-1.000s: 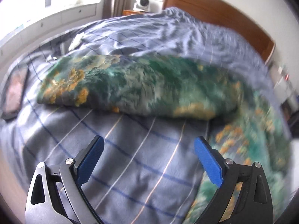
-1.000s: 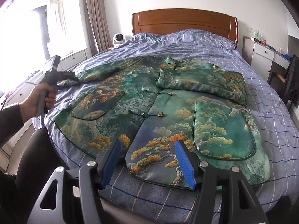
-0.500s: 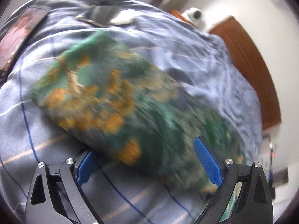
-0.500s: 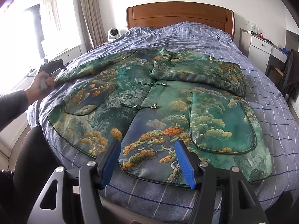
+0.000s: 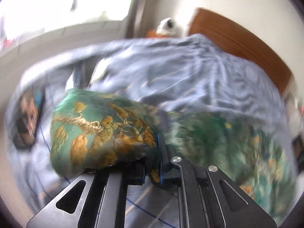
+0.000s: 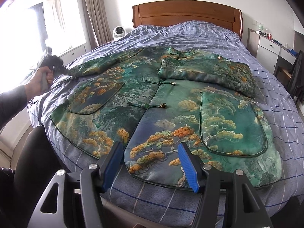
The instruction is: Fold large clothes
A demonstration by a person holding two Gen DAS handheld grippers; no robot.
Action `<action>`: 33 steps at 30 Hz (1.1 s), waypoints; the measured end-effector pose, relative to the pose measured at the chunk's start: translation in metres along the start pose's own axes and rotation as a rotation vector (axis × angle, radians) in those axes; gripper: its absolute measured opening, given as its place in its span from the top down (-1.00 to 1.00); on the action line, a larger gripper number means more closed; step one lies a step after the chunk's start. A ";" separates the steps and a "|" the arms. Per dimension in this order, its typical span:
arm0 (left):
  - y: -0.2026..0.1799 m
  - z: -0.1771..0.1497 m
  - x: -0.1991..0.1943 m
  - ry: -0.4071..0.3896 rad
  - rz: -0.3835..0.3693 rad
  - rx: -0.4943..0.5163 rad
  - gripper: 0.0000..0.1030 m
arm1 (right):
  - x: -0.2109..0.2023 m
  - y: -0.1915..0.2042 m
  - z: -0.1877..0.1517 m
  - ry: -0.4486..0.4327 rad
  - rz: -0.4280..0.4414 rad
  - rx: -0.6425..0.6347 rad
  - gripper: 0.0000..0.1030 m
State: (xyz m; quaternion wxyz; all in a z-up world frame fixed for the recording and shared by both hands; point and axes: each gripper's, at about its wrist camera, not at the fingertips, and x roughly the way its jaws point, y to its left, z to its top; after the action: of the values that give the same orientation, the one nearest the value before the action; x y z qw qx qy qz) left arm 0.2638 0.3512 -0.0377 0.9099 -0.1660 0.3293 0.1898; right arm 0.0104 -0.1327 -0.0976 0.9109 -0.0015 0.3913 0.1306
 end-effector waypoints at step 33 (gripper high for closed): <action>-0.158 -0.213 -0.120 0.082 -0.273 0.465 -0.72 | 0.054 -0.073 0.119 0.031 0.256 0.234 -0.21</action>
State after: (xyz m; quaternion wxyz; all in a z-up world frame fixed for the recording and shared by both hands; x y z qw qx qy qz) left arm 0.1355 0.0941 -0.0856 0.9266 -0.0030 0.3754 -0.0220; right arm 0.1485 -0.1781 -0.0606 0.8747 0.1523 0.4149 0.1991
